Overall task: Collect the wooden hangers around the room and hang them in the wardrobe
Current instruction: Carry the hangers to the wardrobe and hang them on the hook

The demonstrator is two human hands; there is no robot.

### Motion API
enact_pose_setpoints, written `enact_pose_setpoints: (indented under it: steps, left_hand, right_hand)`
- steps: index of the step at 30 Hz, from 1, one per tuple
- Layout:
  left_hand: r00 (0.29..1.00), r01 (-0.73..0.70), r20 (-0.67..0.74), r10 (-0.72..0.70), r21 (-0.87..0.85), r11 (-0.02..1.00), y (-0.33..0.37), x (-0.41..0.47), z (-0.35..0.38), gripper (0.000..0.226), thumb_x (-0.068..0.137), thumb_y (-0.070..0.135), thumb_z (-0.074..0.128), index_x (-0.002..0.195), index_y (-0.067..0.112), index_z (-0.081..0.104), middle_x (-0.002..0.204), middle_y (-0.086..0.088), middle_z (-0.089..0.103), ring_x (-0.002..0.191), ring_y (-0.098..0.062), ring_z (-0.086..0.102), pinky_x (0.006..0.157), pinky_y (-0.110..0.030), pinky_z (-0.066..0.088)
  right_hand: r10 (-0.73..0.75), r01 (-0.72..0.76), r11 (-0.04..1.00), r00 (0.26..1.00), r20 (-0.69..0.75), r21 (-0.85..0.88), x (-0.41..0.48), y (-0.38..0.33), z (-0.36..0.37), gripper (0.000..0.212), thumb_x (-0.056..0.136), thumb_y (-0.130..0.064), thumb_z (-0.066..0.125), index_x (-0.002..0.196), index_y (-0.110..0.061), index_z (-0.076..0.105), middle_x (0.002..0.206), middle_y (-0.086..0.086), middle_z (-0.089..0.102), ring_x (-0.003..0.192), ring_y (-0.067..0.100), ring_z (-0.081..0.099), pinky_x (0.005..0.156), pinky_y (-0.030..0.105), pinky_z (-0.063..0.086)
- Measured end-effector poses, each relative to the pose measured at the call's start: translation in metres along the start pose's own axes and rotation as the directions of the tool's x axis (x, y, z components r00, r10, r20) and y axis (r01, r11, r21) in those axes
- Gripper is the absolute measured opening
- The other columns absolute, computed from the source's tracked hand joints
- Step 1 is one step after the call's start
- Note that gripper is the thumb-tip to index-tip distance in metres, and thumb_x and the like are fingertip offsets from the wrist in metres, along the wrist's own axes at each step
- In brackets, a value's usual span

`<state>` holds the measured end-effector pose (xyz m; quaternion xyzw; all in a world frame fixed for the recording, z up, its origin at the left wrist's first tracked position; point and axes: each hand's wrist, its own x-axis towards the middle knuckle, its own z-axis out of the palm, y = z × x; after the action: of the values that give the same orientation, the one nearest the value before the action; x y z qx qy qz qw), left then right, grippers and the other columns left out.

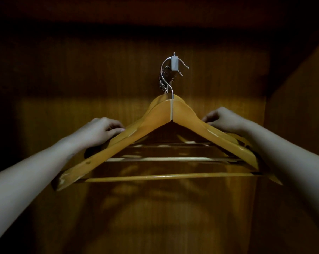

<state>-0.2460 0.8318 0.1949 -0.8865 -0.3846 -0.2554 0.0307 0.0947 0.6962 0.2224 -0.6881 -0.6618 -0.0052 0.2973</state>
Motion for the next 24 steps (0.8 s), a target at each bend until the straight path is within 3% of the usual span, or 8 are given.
enact_pose_setpoints:
  steps: [10, 12, 16, 20, 24]
  left_hand:
    - [0.998, -0.055, 0.02, 0.056, -0.039, 0.998, 0.0, -0.005, -0.002, 0.021, 0.095, 0.037, 0.051, 0.113, 0.035, 0.061, 0.103, 0.013, 0.062, 0.092, -0.008, 0.061, 0.08, -0.03, 0.053]
    - [0.997, -0.069, 0.014, 0.07, -0.056, 0.996, -0.001, -0.008, -0.003, 0.021, 0.095, 0.037, 0.051, 0.113, 0.035, 0.061, 0.103, 0.013, 0.063, 0.088, -0.006, 0.061, 0.075, -0.026, 0.051]
    - [0.995, -0.09, -0.042, 0.086, -0.108, 0.99, 0.004, -0.017, -0.006, 0.019, 0.097, 0.035, 0.049, 0.111, 0.034, 0.062, 0.088, 0.022, 0.06, 0.072, 0.003, 0.056, 0.062, -0.015, 0.041]
    - [0.988, -0.115, -0.121, 0.097, -0.153, 0.982, 0.008, -0.027, -0.015, 0.029, 0.1, 0.035, 0.041, 0.118, 0.028, 0.063, 0.106, 0.01, 0.066, 0.097, -0.007, 0.061, 0.079, -0.024, 0.043]
    - [0.982, -0.137, -0.152, 0.115, -0.146, 0.98, 0.014, -0.035, -0.021, 0.035, 0.1, 0.038, 0.038, 0.125, 0.025, 0.06, 0.113, 0.007, 0.064, 0.106, -0.012, 0.058, 0.086, -0.028, 0.042]
  right_hand:
    - [-0.012, 0.012, 0.999, 1.0, 0.016, 0.031, -0.005, -0.006, 0.0, 0.017, 0.088, -0.011, 0.063, 0.104, -0.018, 0.066, 0.089, -0.009, 0.063, 0.085, 0.004, 0.059, 0.076, 0.02, 0.044]
    - [0.002, -0.003, 0.999, 1.0, 0.014, 0.036, -0.009, -0.008, 0.0, 0.019, 0.088, -0.011, 0.063, 0.106, -0.017, 0.066, 0.092, -0.007, 0.063, 0.089, 0.007, 0.06, 0.08, 0.023, 0.045]
    - [-0.021, 0.022, 1.0, 0.998, -0.065, 0.012, -0.017, -0.011, -0.002, 0.019, 0.092, -0.015, 0.059, 0.11, -0.017, 0.065, 0.096, -0.007, 0.061, 0.091, 0.008, 0.057, 0.072, 0.016, 0.041]
    - [-0.015, 0.034, 0.996, 0.974, -0.225, 0.083, -0.025, -0.017, -0.004, 0.01, 0.093, -0.026, 0.057, 0.095, -0.023, 0.066, 0.09, -0.006, 0.066, 0.089, 0.01, 0.061, 0.078, 0.025, 0.048]
    - [-0.015, 0.048, 0.994, 0.945, -0.325, 0.096, -0.033, -0.026, -0.006, 0.01, 0.094, -0.03, 0.055, 0.095, -0.028, 0.065, 0.091, -0.008, 0.067, 0.09, 0.006, 0.062, 0.086, 0.031, 0.049]
